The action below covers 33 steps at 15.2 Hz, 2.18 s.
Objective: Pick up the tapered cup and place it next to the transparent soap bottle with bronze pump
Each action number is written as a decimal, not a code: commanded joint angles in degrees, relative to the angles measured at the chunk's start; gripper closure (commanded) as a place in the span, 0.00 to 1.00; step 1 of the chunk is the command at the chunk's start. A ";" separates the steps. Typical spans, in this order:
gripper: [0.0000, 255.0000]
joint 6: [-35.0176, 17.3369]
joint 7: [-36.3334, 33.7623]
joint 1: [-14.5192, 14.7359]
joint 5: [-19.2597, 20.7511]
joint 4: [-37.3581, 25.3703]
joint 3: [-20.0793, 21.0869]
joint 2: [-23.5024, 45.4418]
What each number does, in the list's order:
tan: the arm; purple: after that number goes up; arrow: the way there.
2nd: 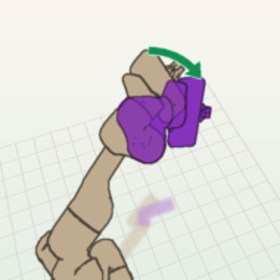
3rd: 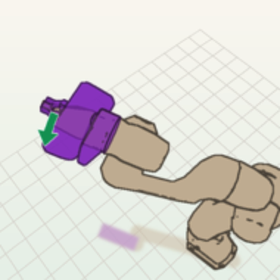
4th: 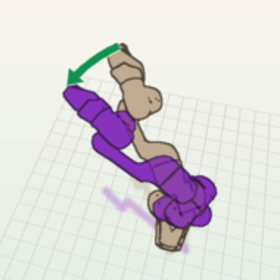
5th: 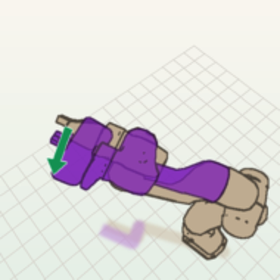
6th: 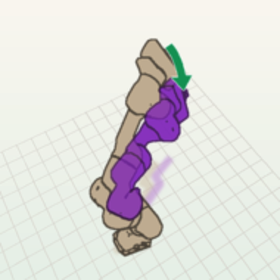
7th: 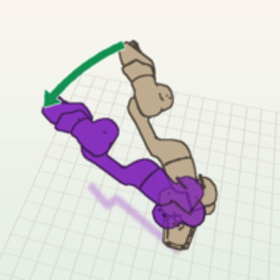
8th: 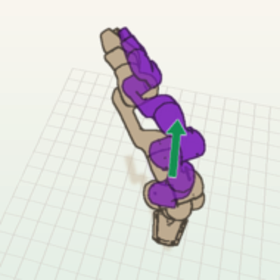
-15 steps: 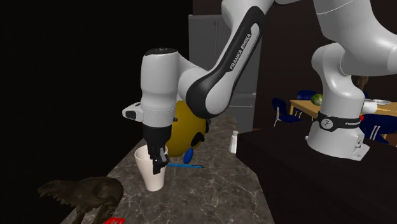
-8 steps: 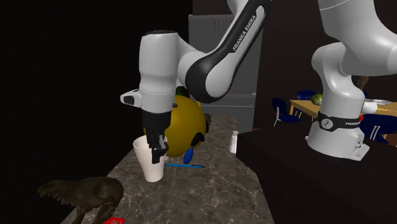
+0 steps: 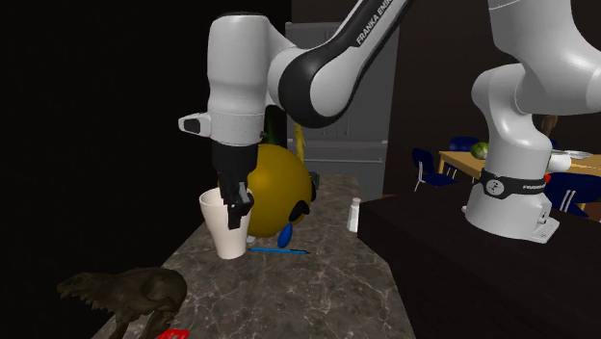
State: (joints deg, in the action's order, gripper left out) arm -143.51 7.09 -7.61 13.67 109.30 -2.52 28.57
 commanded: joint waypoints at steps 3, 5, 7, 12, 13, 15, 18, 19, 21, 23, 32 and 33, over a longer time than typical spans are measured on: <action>1.00 2.34 0.60 -0.09 -0.39 -0.10 0.23 -2.25; 1.00 3.50 0.90 -0.13 -0.59 -0.26 0.33 -3.27; 1.00 4.67 1.19 -0.16 -0.78 -0.46 0.43 -4.26; 1.00 7.67 1.92 -0.23 -1.26 -1.19 0.64 -6.57; 1.00 8.29 2.06 -0.25 -1.35 -1.37 0.68 -7.01; 1.00 9.52 2.35 -0.26 -1.54 -1.77 0.75 -7.86; 1.00 11.41 2.77 -0.28 -1.81 -2.48 0.86 -9.06; 1.00 12.04 2.90 -0.29 -1.90 -2.74 0.89 -9.44; 1.00 13.32 3.18 -0.30 -2.07 -3.30 0.94 -10.18; 1.00 14.62 3.45 -0.30 -2.24 -3.91 1.00 -10.88; 1.00 20.60 4.62 -0.28 -2.91 -7.31 1.19 -13.53; 1.00 21.28 4.74 -0.27 -2.98 -7.76 1.21 -13.77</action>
State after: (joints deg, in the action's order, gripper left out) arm -123.12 11.63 -7.86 10.78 102.32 -1.32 14.93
